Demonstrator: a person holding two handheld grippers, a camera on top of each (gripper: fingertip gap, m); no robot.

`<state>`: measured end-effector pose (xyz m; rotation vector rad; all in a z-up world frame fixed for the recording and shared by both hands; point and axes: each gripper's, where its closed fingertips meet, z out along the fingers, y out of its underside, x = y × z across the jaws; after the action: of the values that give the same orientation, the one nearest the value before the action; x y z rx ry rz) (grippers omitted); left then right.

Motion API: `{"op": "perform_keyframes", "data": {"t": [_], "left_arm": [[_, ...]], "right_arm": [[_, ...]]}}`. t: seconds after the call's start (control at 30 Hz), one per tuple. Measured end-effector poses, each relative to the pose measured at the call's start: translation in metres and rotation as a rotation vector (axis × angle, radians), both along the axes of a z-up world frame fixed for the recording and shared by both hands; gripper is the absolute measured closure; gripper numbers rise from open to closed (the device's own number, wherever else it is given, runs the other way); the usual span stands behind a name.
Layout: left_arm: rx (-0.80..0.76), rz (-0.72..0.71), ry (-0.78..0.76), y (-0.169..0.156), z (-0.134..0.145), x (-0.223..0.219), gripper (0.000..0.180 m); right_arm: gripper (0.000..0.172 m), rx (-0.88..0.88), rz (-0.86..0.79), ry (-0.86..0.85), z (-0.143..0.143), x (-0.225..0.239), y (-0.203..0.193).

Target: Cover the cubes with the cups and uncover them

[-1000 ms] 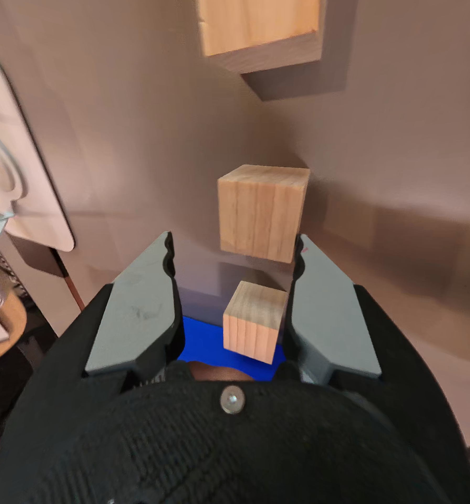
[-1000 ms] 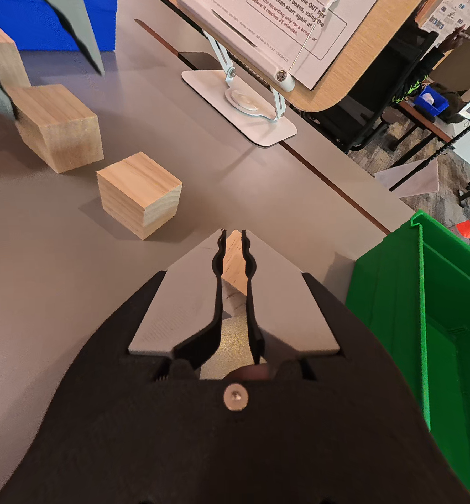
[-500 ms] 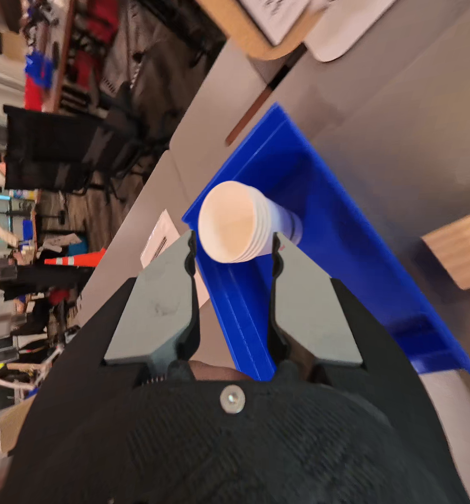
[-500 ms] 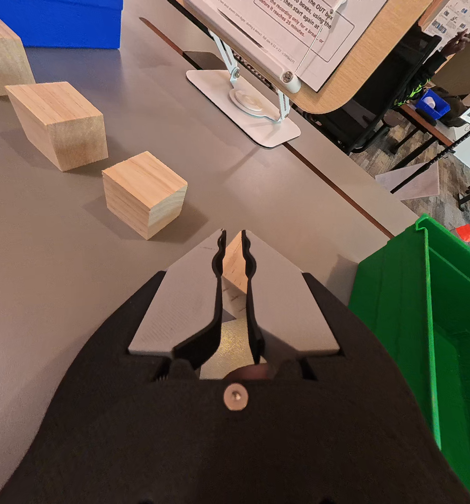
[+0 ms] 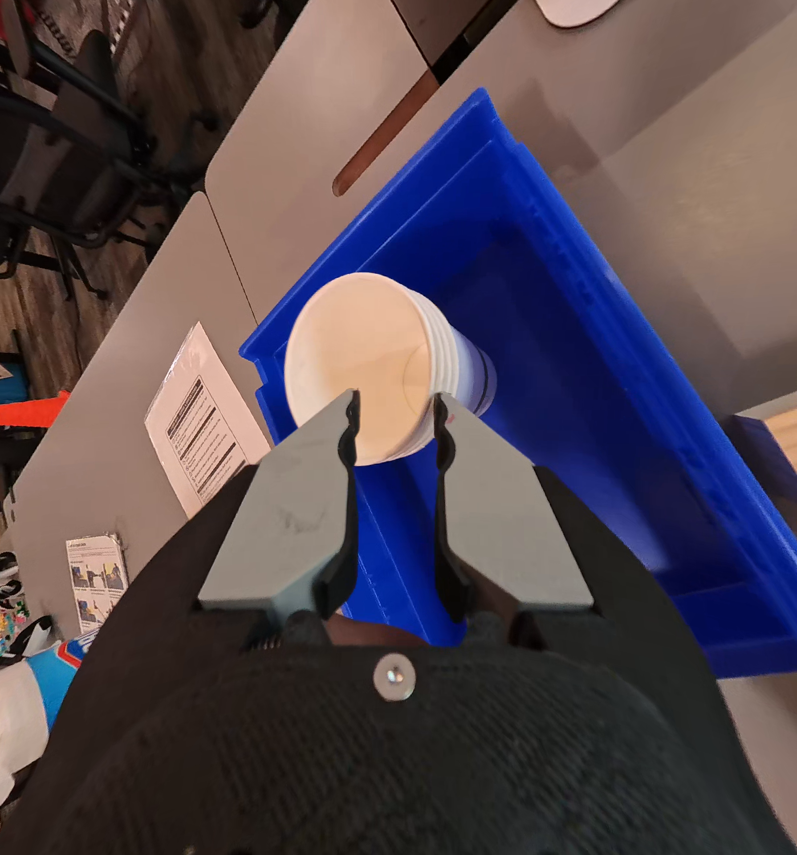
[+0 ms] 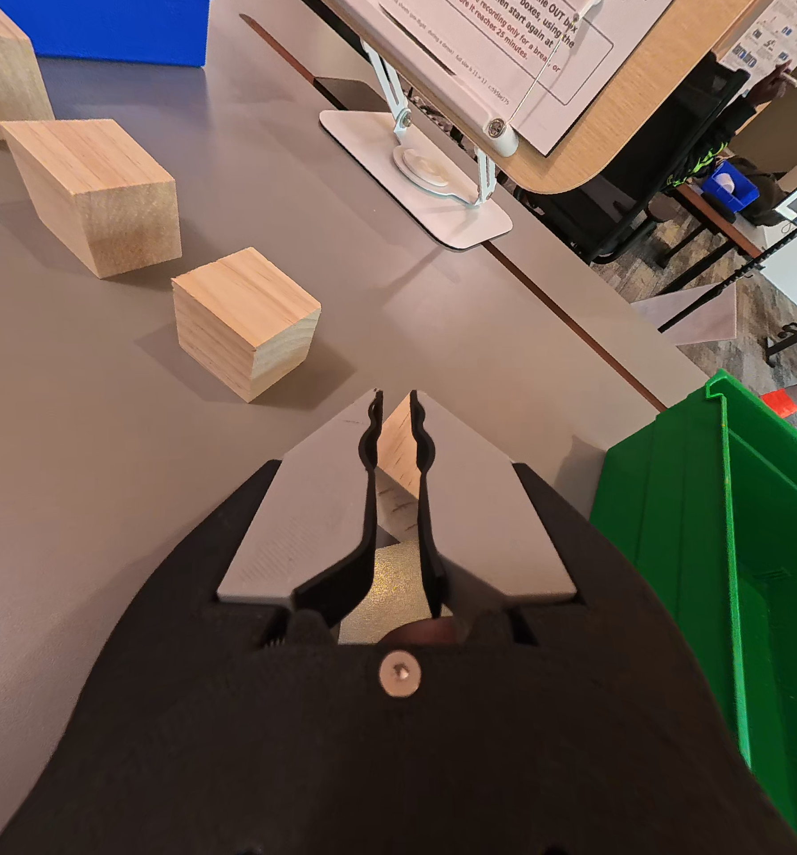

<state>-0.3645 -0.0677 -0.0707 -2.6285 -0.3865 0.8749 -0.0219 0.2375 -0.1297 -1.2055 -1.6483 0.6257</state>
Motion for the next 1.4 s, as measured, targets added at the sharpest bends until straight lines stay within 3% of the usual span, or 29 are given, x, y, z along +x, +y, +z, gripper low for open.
{"op": "perform_keyframes", "data": {"t": [0.23,0.47,0.73,0.97,1.1,1.3,1.4], "left_arm": [[0.019,0.009,-0.031,-0.002,-0.004,0.002,0.173],[0.010,-0.008,-0.033,-0.004,-0.002,0.007,0.178],[0.019,-0.010,0.051,-0.005,0.024,0.008,0.178],[0.006,-0.055,0.242,0.004,0.074,0.020,0.178],[0.042,-0.097,0.373,0.018,0.118,0.043,0.178],[0.220,-0.257,0.527,0.066,0.178,0.119,0.178],[0.359,-0.392,0.545,0.100,0.189,0.179,0.178]], "right_arm": [[0.163,0.004,0.007,0.014,0.004,0.001,-0.002],[0.163,0.006,0.010,0.031,0.008,0.001,-0.002],[0.163,0.014,0.013,0.031,0.008,0.001,-0.003],[0.163,-0.037,0.030,0.047,0.011,0.002,-0.007],[0.163,-0.074,0.048,0.064,0.015,0.002,-0.010],[0.160,-0.187,0.153,0.128,0.028,0.003,-0.029],[0.155,-0.284,0.271,0.182,0.041,0.006,-0.050]]}}
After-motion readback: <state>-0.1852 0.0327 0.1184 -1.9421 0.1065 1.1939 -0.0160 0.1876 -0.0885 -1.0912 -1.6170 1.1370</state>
